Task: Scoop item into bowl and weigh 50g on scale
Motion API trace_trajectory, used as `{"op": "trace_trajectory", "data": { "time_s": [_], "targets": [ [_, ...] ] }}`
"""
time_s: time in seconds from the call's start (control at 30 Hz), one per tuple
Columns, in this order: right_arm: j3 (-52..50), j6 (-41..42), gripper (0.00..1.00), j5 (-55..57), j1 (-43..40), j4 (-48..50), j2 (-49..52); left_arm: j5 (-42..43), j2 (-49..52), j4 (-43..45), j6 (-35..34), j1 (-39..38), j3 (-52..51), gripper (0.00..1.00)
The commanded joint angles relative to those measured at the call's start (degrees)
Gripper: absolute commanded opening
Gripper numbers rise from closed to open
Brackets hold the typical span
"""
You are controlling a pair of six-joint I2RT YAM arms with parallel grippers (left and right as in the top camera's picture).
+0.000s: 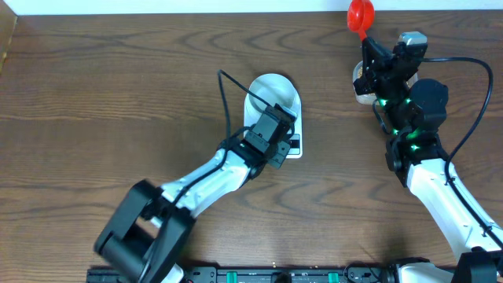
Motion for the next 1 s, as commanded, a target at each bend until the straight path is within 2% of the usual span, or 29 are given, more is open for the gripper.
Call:
{"op": "trace_trajectory", "data": {
  "time_s": [0.0, 0.67, 0.97],
  "targets": [
    [1.6, 0.4, 0.01, 0.7, -0.2, 0.0, 0.1, 0.1, 3.2, 2.1, -0.3, 0.1, 0.8, 0.07],
    [1.6, 0.3, 0.01, -0.7, -0.2, -0.4, 0.1, 1.3, 4.5, 4.2, 1.0, 0.1, 0.8, 0.07],
    [1.6, 0.3, 0.01, -0.7, -0.2, -0.4, 0.1, 1.3, 8.4, 3.9, 0.8, 0.1, 0.8, 0.07]
  ]
}}
